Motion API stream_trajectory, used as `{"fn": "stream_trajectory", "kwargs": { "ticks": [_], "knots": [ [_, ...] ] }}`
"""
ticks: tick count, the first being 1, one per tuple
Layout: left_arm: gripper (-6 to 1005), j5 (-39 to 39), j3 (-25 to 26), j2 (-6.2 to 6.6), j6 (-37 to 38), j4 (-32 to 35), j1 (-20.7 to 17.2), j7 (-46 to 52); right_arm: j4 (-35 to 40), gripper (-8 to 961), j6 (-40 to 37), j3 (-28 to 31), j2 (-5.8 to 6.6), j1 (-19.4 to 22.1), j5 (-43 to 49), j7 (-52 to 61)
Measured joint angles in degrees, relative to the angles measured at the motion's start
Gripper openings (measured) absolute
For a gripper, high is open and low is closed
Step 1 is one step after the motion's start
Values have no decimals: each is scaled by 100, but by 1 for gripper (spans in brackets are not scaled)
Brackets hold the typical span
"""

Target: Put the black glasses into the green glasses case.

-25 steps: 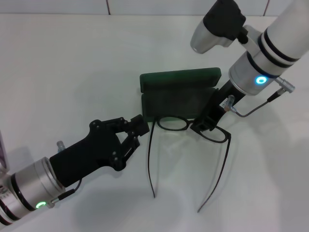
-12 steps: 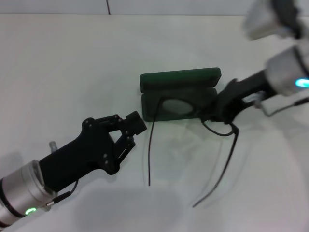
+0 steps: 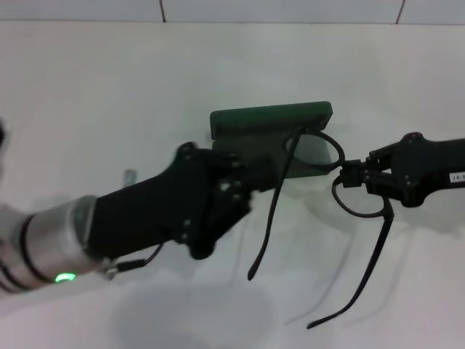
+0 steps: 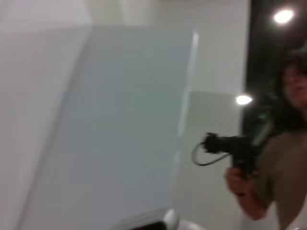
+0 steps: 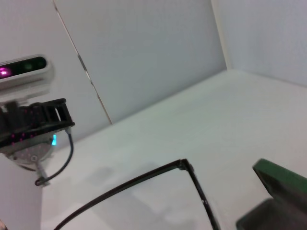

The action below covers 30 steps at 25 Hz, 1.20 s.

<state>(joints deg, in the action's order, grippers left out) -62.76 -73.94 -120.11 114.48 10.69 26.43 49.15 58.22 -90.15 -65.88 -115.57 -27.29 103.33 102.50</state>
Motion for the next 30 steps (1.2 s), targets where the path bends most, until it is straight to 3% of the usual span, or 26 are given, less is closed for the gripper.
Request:
{"fn": "stream_trajectory", "kwargs": {
  "ticks": [8,30],
  "knots": [
    [38,73,-47,-33,2,4,712,453,-756,81,-55,-17,-30,-32,-950,-1365],
    [35,110,-77,-65,-218,-67,737,426,-1378,77,-425,-173,-39,-390,-1838,-1965]
  ]
}}
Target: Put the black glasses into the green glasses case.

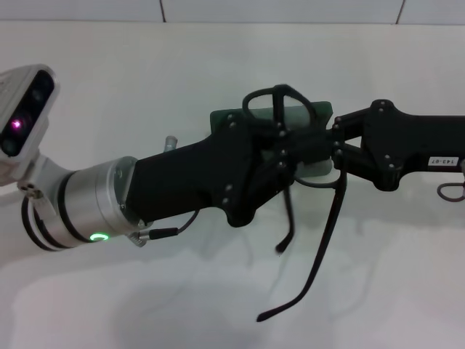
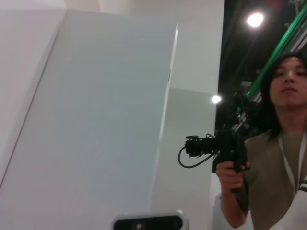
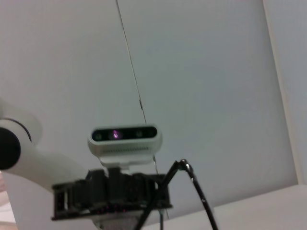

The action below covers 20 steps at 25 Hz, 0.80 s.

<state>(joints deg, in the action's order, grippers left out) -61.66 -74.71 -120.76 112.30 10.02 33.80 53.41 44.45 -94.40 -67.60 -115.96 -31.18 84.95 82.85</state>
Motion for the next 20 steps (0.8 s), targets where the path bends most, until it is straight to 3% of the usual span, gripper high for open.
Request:
{"fn": "stream_trajectory", "kwargs": {
  "ticks": [20],
  "knots": [
    [36,110,22,0,-256,-72,-60,-6,-151,55,-188,2,-6,-11,-198,-22]
  ]
}}
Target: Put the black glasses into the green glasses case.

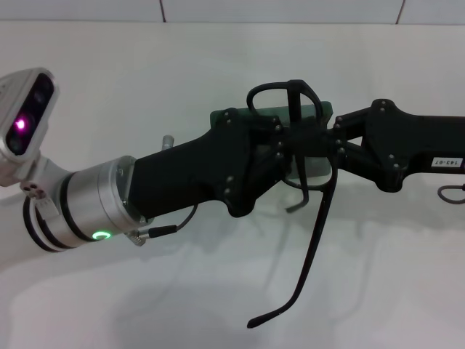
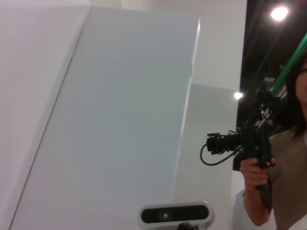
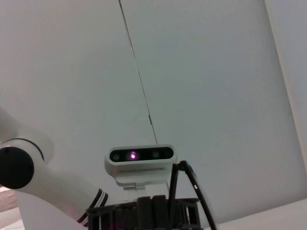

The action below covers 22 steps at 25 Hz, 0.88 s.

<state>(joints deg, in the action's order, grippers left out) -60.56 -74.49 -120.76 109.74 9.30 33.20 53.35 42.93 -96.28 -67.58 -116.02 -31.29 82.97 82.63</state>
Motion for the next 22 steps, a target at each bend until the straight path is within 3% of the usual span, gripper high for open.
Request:
{"fn": "stream_trajectory", "kwargs": {
  "ticks": [22],
  "knots": [
    [36,122,-175,1,149,21,-63,60,-227,54,-32,95,28,41,-283,-140]
  ]
}}
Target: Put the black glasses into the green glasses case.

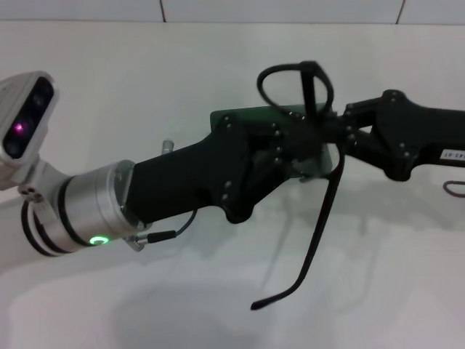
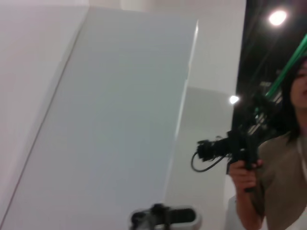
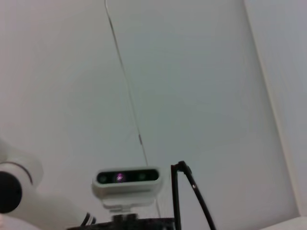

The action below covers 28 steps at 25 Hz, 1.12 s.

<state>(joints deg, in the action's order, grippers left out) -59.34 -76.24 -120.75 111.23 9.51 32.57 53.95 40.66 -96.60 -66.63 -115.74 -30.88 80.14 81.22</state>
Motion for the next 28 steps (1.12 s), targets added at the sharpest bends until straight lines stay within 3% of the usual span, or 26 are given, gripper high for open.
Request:
{"fn": "stream_trajectory", "kwargs": {
  "ticks": [5,10,16,18,21,24,26,28],
  "knots": [
    [37,72,71,57,184,51,-151,-33,-1,53,-468,522,13,149,-92,-1],
    [37,110,100,123,147,267,-443,-62,-76,52,-1637,1210,24,241,-673,88],
    [37,-713,-27,28,152,289,-231,-285,-273,51,-1891,1318,21,209,-1696,106],
    [37,-733,-383,4,177,249,-55,-407,-571,51,-1770,1261,-7,74,-1937,-69],
    [37,-54,-1170,0,215,287,36,-503,-1315,51,-1634,1103,-31,-330,-2060,-563],
    [37,1327,-2357,-1,244,659,-92,-675,-1916,50,-1352,681,-40,-666,-2045,-1103],
    [37,2022,-2835,-1,232,877,-218,-855,-1980,50,-1044,223,-44,-709,-2110,-1316],
    [37,2388,-3001,-1,227,944,-297,-949,-1978,50,-710,-237,-45,-730,-2232,-1474]
  ]
}}
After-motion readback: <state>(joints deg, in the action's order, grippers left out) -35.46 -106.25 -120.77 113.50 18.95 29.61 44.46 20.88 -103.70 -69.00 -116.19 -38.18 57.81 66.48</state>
